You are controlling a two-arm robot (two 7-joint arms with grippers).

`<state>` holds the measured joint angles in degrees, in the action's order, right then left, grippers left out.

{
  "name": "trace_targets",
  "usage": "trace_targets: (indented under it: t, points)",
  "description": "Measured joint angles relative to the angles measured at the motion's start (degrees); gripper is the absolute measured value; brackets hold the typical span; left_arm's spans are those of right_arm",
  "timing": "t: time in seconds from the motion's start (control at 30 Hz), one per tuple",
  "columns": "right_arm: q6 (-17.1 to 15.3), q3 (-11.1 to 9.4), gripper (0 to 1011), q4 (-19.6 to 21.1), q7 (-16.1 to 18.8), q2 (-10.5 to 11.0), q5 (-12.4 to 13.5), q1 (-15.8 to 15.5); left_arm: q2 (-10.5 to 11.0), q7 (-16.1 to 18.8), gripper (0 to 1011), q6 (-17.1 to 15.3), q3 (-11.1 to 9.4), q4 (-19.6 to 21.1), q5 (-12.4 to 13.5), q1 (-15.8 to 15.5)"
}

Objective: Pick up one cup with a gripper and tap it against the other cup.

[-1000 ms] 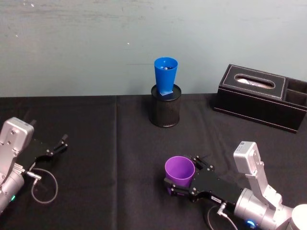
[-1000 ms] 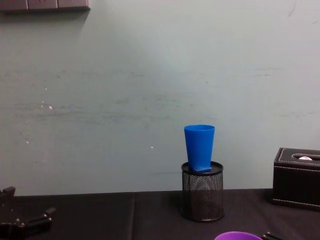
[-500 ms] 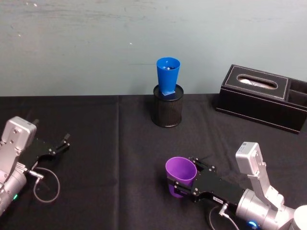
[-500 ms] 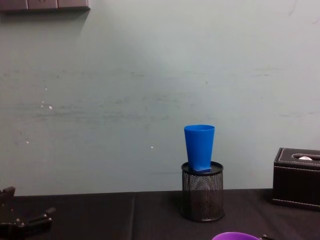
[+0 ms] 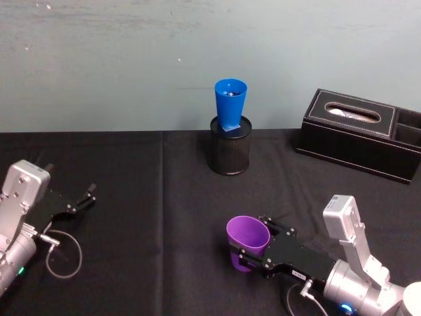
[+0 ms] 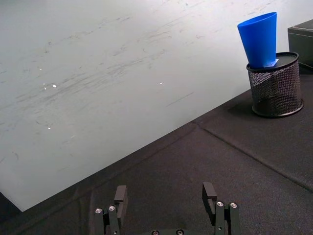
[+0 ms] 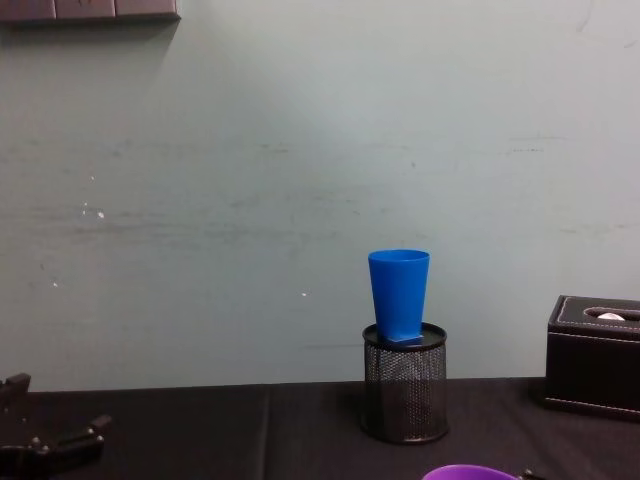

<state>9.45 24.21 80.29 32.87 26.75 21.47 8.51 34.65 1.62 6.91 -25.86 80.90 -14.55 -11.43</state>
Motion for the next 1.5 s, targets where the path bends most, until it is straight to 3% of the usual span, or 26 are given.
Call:
trace_targets:
  t: [0.1,0.27,0.77,1.5]
  points:
    - [0.0,-0.1,715,0.5,0.4,0.2,0.3,-0.1,0.0,0.0,1000,0.0,0.0,0.0,0.0,0.0]
    - [-2.6,-0.9,715,3.4,1.3,1.0,2.7,-0.1,0.0,0.0,1000,0.0,0.0,0.0,0.0,0.0]
    - [-15.4,-2.1,715,14.3,-0.1,6.2,7.2,3.6,0.0,0.0,1000,0.0,0.0,0.0,0.0,0.0]
    - [-18.9,-0.4,715,17.3,-2.6,8.0,10.1,7.2,0.0,0.0,1000,0.0,0.0,0.0,0.0,0.0]
